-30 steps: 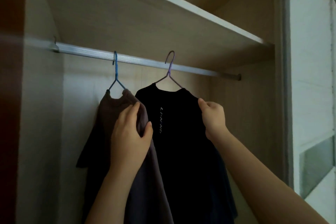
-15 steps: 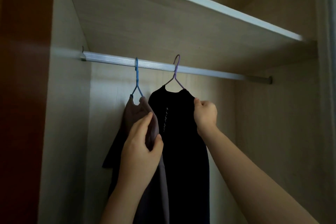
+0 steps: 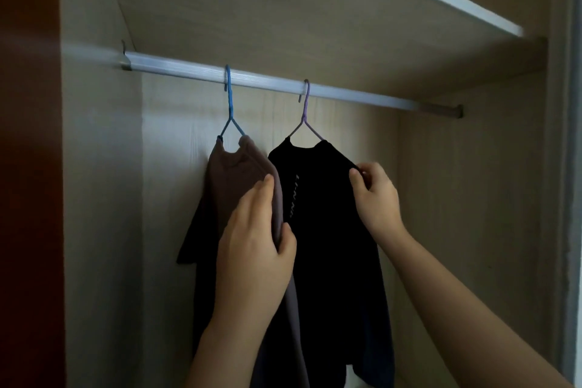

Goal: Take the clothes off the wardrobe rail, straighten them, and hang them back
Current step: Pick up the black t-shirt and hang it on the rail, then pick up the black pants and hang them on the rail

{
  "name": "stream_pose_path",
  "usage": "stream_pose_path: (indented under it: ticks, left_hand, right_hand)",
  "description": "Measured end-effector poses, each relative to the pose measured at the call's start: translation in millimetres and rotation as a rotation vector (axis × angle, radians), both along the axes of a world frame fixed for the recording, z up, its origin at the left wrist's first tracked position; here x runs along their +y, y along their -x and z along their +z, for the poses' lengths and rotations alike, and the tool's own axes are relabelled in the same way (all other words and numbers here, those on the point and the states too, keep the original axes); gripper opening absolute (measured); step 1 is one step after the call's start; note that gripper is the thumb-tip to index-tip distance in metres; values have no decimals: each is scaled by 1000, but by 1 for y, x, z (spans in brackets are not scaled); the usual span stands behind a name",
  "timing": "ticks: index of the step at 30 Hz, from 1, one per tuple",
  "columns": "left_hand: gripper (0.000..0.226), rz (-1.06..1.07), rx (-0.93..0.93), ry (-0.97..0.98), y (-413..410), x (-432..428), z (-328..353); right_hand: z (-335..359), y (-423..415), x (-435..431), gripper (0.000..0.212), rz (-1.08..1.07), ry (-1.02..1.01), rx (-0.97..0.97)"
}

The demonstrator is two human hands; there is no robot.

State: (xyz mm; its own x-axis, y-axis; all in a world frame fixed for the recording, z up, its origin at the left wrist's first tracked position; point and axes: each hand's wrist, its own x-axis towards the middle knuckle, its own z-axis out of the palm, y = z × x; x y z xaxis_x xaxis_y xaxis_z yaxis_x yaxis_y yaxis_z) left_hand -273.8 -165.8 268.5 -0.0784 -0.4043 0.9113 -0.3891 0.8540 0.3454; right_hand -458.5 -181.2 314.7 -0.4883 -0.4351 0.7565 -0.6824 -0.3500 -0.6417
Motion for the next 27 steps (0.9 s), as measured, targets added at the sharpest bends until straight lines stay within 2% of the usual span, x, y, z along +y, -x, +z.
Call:
stream_pose_path:
  ticks: [3,8,13,16,20,27]
  left_hand:
    - [62,30,5,6,3,6,-18]
    - [69,5,39,-61,7,12,-52]
    - [63,42,38,-99,0,33,-88]
    - [54,70,78,-24,-5,55,-108]
    - [44,-95,18,42,-4,82,-136]
    - [45,-472,-262,-46,-29,121,-214]
  right_hand:
    - [-32,9,22,14,19,-19,39]
    - [-91,23,65,29,107,-191,5]
    - [-165,29,113,32,15,-340,-68]
    - [-223,20,148,29,-120,-456,-166]
    - [-305,-8,203,31,-343,-672,-301]
    - [-392,-111,325,42,-663,-1010,-500]
